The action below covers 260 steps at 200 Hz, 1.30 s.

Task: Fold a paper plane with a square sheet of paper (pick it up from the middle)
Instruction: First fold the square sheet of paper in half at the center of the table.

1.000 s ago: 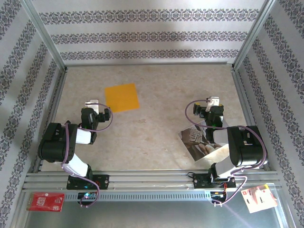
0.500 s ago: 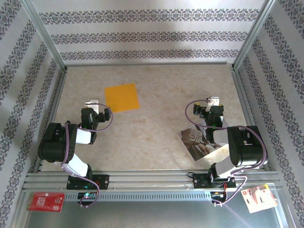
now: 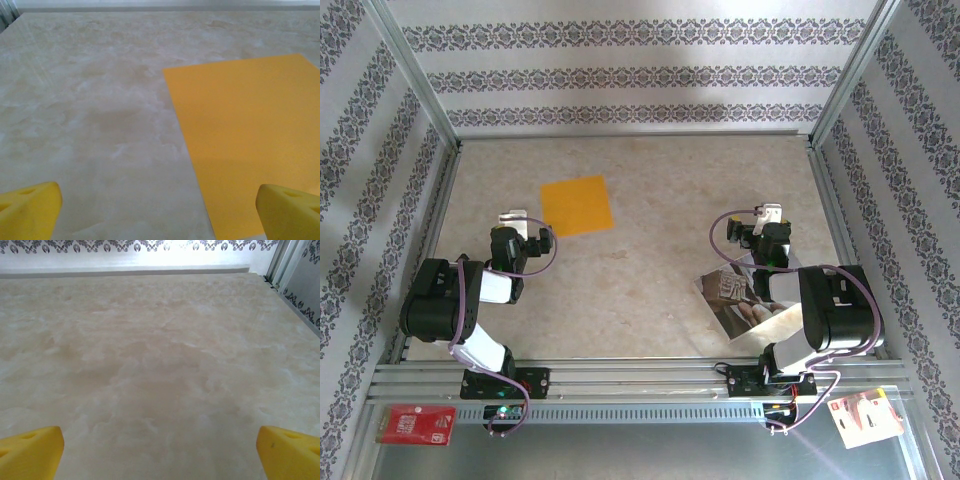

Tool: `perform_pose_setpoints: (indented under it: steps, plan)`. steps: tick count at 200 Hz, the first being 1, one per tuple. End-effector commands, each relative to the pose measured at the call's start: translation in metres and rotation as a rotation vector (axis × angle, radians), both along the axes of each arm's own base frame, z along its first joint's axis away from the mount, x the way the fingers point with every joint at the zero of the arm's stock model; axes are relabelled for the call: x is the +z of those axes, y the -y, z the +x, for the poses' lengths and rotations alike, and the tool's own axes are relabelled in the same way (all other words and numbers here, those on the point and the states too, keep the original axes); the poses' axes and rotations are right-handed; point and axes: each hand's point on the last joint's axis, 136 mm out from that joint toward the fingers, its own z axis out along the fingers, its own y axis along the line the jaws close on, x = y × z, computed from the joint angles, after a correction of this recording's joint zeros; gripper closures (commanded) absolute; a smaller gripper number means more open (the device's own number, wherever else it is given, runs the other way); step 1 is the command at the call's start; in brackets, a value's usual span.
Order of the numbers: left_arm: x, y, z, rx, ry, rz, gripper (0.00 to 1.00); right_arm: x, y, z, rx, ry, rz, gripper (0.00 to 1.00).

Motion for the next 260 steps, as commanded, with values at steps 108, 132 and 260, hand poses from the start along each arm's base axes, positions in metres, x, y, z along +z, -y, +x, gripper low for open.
perform_pose_setpoints:
  steps: [108,132,260]
  plan:
    - [0.082,-0.005,-0.018,0.298,-0.288,-0.361,0.0,0.115,-0.01,-0.028,-0.179,-0.154,0.322,0.02]
    - [0.072,0.01,-0.019,0.307,-0.416,-0.299,0.0,0.108,-0.044,-0.023,-0.155,-0.284,0.208,0.02]
    - [0.011,0.077,0.037,0.083,-0.79,-0.193,0.0,0.062,-0.155,-0.02,0.302,-0.523,0.1,0.03]
